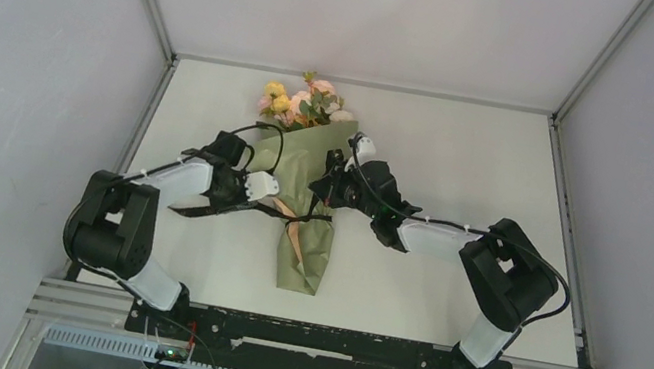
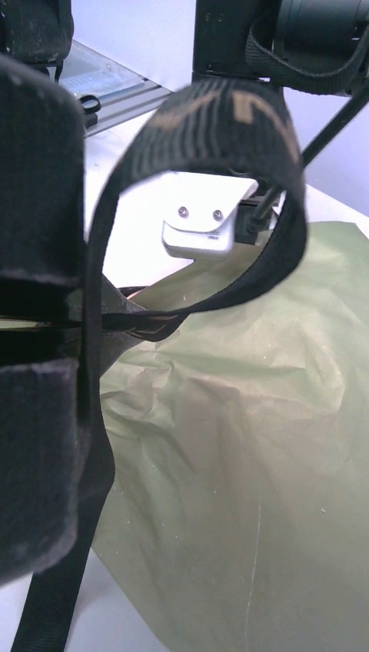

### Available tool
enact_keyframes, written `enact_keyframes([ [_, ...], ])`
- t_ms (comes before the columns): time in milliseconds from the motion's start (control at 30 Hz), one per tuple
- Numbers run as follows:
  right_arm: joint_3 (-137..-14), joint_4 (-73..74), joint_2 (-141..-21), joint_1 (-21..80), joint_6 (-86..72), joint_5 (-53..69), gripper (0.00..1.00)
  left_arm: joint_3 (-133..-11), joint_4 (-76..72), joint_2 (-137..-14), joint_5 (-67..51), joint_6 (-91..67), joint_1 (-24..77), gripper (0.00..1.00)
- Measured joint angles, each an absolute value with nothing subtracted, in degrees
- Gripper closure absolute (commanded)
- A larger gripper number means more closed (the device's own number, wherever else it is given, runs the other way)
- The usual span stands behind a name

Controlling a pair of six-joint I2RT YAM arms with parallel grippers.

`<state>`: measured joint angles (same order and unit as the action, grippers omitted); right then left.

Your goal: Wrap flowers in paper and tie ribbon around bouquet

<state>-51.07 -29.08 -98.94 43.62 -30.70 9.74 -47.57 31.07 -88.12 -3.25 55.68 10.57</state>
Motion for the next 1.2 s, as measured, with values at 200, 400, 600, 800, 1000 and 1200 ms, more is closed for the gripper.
enact_keyframes([
  [200,-51.07,-28.45,-98.78,43.46,-30.06,9.08,1.00,-47.42,33.91,-88.51,-2.87,55.33,10.63,1.00],
  [400,-51.07,-25.36,-96.75,42.68,-29.95,7.51,1.00,-46.59,31.83,-87.68,-0.47,50.78,5.04,1.00],
  [600,-44.27,-27.35,-93.06,36.01,-33.63,8.64,1.00,-38.61,22.09,-80.55,4.80,49.69,-0.34,1.00],
  [800,-30.57,-29.21,-92.75,28.67,-38.63,10.63,1.00,-34.13,16.99,-77.84,5.21,51.51,-3.88,1.00],
  [1000,-24.73,-34.13,-90.70,27.33,-42.30,14.61,1.00,-34.13,15.05,-78.00,2.94,51.86,-7.38,1.00],
  [1200,-24.27,-35.46,-89.73,26.52,-42.76,15.62,1.00,-34.13,14.48,-78.22,2.37,52.21,-7.97,1.00],
])
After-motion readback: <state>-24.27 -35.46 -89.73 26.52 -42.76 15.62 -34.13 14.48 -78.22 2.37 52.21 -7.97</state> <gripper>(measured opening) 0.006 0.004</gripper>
